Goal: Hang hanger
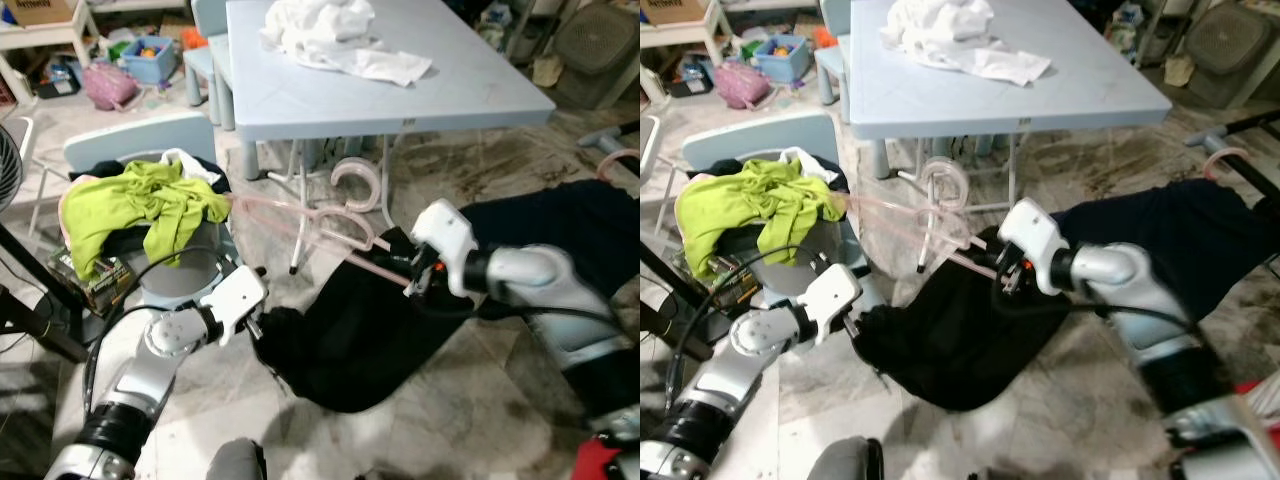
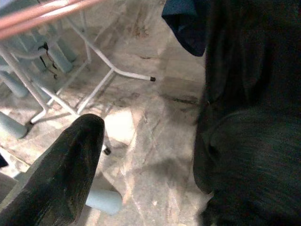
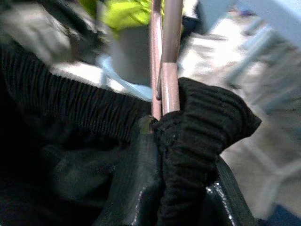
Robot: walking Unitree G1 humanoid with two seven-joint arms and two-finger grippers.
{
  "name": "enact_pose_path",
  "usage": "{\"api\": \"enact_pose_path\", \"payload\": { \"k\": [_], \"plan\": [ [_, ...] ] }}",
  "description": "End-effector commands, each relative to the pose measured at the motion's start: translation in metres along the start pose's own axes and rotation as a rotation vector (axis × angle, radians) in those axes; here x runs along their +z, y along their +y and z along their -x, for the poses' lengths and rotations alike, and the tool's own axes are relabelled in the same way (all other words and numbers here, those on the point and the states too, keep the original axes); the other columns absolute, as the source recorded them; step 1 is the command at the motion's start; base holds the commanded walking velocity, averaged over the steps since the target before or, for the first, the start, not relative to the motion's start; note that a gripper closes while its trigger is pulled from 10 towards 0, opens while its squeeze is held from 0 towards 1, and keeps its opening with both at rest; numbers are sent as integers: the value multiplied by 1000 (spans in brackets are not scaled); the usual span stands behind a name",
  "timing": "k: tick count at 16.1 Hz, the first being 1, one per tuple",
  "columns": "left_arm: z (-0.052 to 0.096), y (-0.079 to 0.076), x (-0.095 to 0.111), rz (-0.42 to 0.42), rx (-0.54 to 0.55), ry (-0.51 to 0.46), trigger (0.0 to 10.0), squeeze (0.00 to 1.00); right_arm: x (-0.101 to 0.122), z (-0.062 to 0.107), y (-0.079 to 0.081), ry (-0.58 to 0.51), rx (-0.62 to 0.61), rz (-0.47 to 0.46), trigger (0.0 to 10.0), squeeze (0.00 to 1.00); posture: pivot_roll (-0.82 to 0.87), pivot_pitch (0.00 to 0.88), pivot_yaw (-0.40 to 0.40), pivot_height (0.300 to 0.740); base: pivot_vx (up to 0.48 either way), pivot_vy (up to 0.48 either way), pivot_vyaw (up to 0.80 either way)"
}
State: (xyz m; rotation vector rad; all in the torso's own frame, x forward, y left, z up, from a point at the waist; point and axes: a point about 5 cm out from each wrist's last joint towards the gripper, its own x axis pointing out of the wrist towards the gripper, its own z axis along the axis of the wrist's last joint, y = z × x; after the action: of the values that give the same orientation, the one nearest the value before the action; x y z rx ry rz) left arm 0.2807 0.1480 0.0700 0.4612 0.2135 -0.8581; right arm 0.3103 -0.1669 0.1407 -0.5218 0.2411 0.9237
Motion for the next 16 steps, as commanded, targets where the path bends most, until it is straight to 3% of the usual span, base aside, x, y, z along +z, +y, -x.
{"api": "enact_pose_path", "payload": {
  "k": [1, 4, 7, 9, 13, 14, 16],
  "plan": [
    [1, 1, 6, -20, -9, -15, 10000, 1000, 4, -2, -7, 2, -51, 95, 10000, 0, -38, 43, -42, 740, 0, 0, 0],
    [4, -1, 12, -73, -23, -52, 10000, 1000, -16, -5, -16, 120, -85, 288, 10000, 0, -40, 43, -47, 740, 0, 0, 0],
    [8, 2, 17, -103, 10, -84, 10000, 1000, -18, -9, -18, 120, -51, 370, 10000, 0, -39, 42, -46, 740, 0, 0, 0],
    [13, 6, 20, -108, 15, -103, 10000, 1000, -23, -5, -12, 123, 92, 401, 10000, 0, -33, 43, -47, 740, 0, 0, 0],
    [19, -4, 11, -151, -73, -72, 10000, 1000, -22, 9, -5, 126, 348, 418, 10000, 0, -32, 42, -38, 740, 0, 0, 0],
    [19, -5, 11, -151, -83, -69, 10000, 1000, -19, 8, -7, 120, 359, 428, 10000, 0, -32, 41, -39, 740, 0, 0, 0],
    [16, -5, 13, -149, -111, -71, 10000, 361, -13, 4, -8, 98, 401, 447, 10000, 0, -35, 38, -38, 740, 0, 0, 0]
  ]
}}
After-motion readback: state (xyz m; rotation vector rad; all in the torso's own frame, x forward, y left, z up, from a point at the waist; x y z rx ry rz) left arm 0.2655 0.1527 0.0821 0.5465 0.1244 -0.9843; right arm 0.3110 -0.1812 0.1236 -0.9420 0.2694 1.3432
